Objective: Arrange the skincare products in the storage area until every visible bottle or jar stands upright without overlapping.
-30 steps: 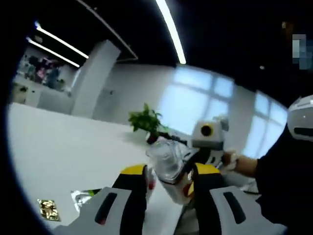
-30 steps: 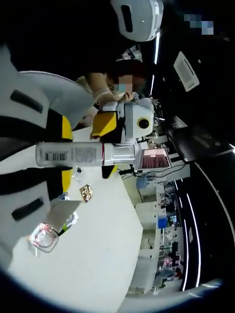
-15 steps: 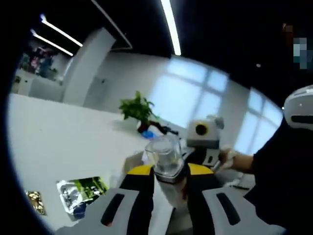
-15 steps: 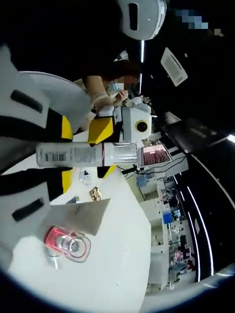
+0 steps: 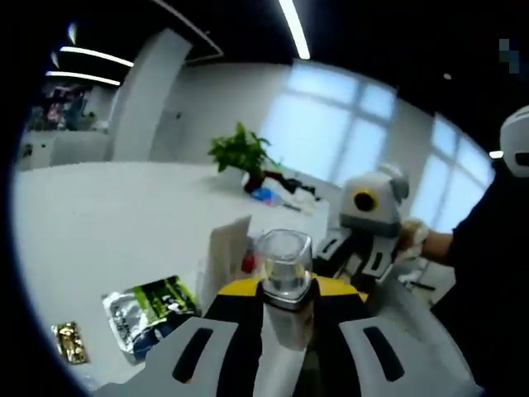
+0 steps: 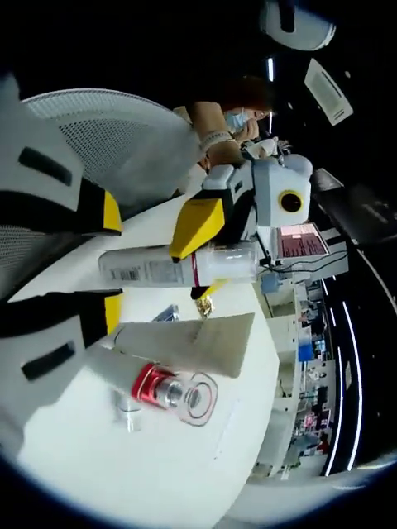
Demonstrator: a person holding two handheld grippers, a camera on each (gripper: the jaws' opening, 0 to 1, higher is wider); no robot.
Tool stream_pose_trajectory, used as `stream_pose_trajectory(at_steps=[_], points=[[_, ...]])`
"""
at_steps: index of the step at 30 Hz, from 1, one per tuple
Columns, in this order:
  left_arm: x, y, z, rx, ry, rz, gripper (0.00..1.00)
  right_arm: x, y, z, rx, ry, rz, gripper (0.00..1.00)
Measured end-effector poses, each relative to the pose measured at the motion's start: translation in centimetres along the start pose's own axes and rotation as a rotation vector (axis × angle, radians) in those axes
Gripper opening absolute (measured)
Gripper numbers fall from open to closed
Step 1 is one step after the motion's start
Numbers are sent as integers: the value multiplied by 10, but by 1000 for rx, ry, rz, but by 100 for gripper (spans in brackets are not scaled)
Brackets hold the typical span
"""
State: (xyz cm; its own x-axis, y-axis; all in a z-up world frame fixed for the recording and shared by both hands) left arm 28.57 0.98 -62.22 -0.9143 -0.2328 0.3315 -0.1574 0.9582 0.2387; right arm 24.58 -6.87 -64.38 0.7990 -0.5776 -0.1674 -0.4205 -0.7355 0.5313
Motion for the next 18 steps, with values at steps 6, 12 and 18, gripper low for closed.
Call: stream_pose_trajectory(at_steps=[6,12,18], points=[[-4,-10,16,-95,-32,-43,19,2,6,-11,35,-4,76,26],[-1,-22,28,-217,-118,-79,19,9,2,-15,39,2,168,28],[-5,-31,32,-260,-144,-103,19,12,1,-28,149,-131,197,27]])
Point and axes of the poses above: the point that each gripper's makers call its tool centre point, and the gripper's own axes: y roughly backward along the fingers, x roughly to its right, z roughly out of its underside, the point moved 4 cm from there along y, roughly backward along the fingers, and after that the axes turned 4 degrees about z, right-handed, at the moved point
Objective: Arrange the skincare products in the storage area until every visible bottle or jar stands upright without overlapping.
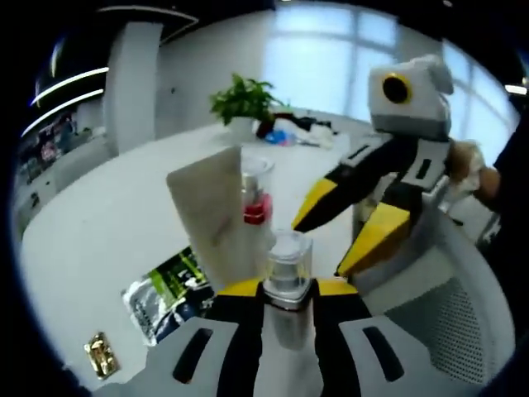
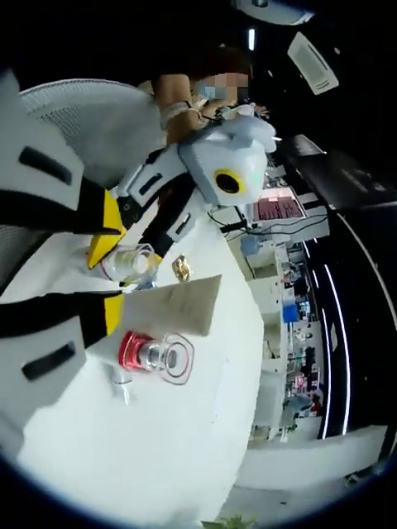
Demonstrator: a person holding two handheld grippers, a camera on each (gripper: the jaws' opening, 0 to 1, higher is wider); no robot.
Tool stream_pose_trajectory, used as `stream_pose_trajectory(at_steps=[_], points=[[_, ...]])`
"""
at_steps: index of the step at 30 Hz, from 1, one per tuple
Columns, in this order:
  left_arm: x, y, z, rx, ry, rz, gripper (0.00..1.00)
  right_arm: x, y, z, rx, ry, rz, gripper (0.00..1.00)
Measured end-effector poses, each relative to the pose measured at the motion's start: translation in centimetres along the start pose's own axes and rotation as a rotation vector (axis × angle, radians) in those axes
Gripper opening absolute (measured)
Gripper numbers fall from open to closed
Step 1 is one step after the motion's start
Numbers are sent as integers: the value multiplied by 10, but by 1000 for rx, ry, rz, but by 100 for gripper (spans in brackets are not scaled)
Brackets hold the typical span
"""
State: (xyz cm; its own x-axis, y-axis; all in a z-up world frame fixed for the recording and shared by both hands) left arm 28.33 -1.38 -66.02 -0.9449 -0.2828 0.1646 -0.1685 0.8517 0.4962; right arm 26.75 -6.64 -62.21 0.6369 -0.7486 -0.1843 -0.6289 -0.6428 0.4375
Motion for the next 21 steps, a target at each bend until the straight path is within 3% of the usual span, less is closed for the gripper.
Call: stream_pose_trajectory(at_steps=[5,10,15,21], points=[[4,-10,0,-1,12,0,18,2,-5,-1,20,-35,35,28],[5,-13,4,2,22,-2,19,8,-10,9,-7,-27,84,25],[5,-14,7,-6,8,-6,19,8,-11,11,2,-64,86,22],[6,-15,10,-19,-5,20,19,9,-13,13,-13,-34,89,21]])
Point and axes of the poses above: the point that each gripper's makers call its tool centre point, and the gripper's own axes: y roughly backward along the fingers, x roughly to its right, z roughly out of its underside, the point moved 4 cm from there along y, roughly backward along the fingers, and after that the axes turned 4 degrees about z, right-handed, at the moved point
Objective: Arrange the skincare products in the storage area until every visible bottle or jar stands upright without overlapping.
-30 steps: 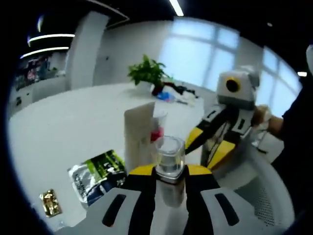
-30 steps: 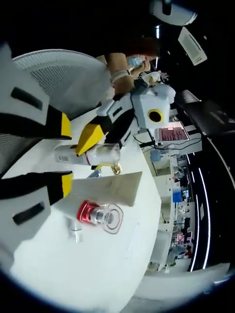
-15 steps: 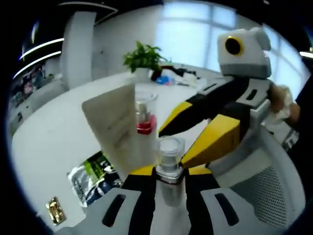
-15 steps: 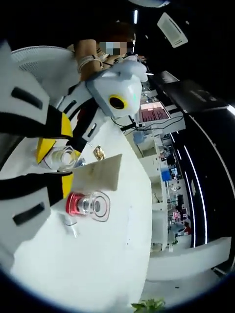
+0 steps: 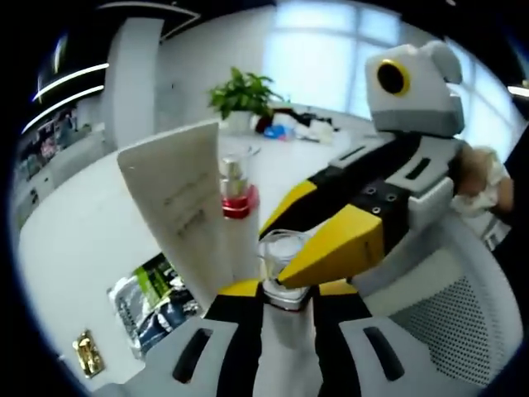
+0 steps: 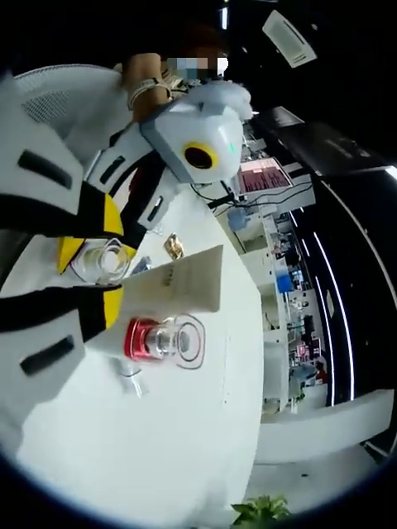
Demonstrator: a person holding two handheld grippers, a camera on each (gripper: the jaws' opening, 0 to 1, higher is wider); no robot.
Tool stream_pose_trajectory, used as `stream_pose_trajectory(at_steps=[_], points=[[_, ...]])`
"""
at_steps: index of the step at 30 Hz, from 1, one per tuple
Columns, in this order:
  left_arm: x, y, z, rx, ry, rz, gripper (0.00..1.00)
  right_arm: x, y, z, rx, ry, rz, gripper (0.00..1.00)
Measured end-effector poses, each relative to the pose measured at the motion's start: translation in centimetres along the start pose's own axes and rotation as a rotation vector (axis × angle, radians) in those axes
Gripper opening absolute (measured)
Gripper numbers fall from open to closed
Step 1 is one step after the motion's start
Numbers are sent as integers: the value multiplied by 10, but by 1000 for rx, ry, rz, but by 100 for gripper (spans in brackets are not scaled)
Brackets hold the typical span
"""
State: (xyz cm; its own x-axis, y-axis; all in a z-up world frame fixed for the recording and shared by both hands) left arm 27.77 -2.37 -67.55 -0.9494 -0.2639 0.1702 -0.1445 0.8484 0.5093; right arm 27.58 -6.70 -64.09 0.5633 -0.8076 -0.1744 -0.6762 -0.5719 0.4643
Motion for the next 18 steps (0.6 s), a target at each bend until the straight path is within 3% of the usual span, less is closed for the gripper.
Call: stream_pose_trajectory(at_steps=[5,13,18], points=[[-2,0,4,-29,-73,-5,19,-3,-2,4,7,45,-13,20],[-6,2,8,-53,-79,-15,21,-5,-7,6,-19,144,-3,20],[-11,4,15,-93,-86,-32,23,-6,-8,5,-10,153,-7,20]])
Point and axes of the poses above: the point that each gripper's makers call its tool centre point, and the gripper's own axes: y roughly backward along the fingers, x roughly to its right, z roughly out of its underside, the point moved 4 cm from there along y, roughly backward along the fingers, and after that the axes turned 4 degrees about z, right-handed, at the moved point
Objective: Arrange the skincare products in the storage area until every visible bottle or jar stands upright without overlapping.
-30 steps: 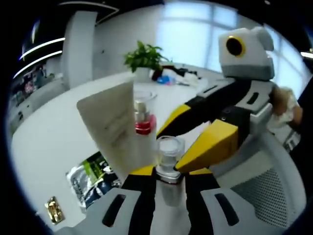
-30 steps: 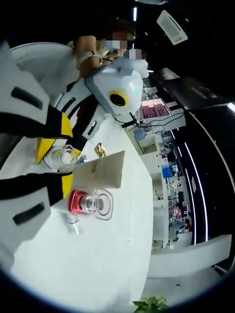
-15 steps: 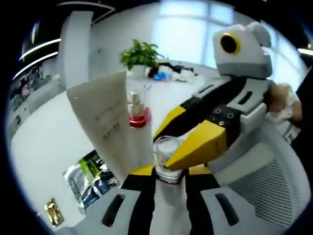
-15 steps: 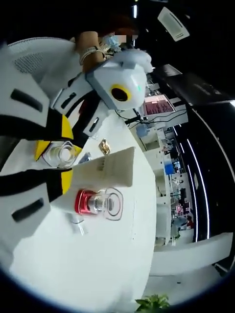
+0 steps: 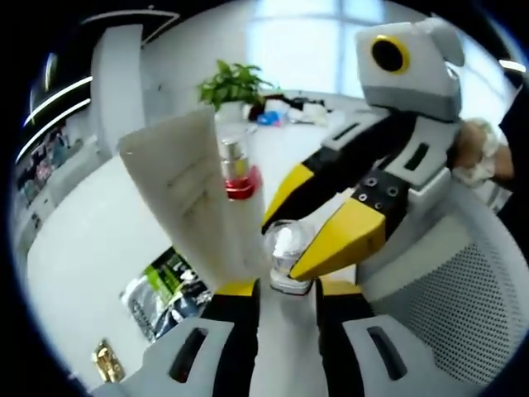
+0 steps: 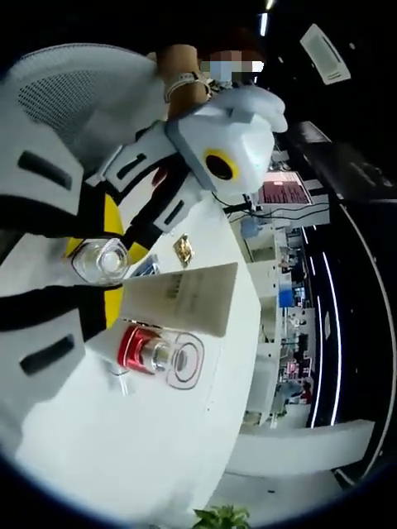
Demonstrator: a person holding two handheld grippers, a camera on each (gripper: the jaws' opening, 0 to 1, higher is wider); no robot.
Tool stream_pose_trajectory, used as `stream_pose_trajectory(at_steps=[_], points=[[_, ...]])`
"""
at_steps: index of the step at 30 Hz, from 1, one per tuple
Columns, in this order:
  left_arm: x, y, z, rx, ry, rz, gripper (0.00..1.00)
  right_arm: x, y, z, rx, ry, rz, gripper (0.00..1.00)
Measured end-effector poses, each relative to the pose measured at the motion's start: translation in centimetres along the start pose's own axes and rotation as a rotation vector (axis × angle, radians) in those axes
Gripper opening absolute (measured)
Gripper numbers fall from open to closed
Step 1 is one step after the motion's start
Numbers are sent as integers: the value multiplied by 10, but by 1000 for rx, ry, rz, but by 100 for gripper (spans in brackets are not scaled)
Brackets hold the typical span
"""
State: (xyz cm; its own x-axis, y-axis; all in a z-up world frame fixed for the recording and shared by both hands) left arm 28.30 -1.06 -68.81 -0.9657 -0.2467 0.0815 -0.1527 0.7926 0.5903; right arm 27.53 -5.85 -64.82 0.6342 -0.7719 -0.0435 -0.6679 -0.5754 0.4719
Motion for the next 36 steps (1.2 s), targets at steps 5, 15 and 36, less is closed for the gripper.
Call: stream_pose_trajectory(at_steps=[5,15,36], points=[[-1,0,3,-10,25,2,25,-2,0,0,-3,24,-5,21],[-3,-2,9,-57,-19,-28,23,-7,4,10,-81,65,-42,33],[6,-10,16,-106,-71,12,27,1,-19,43,-221,107,-91,23]])
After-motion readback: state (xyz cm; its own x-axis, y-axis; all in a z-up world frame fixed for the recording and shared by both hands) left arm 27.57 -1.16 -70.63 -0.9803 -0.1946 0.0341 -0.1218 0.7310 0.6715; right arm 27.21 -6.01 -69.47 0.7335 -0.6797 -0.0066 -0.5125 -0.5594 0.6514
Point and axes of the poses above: the point that each gripper's makers call its tool centre point, and the gripper's own axes: y roughly backward along the fingers, x roughly to its right, z roughly out of its underside, the point moved 4 cm from there along y, roughly backward along the fingers, and after that the axes turned 4 degrees about z, right-handed, at the moved point
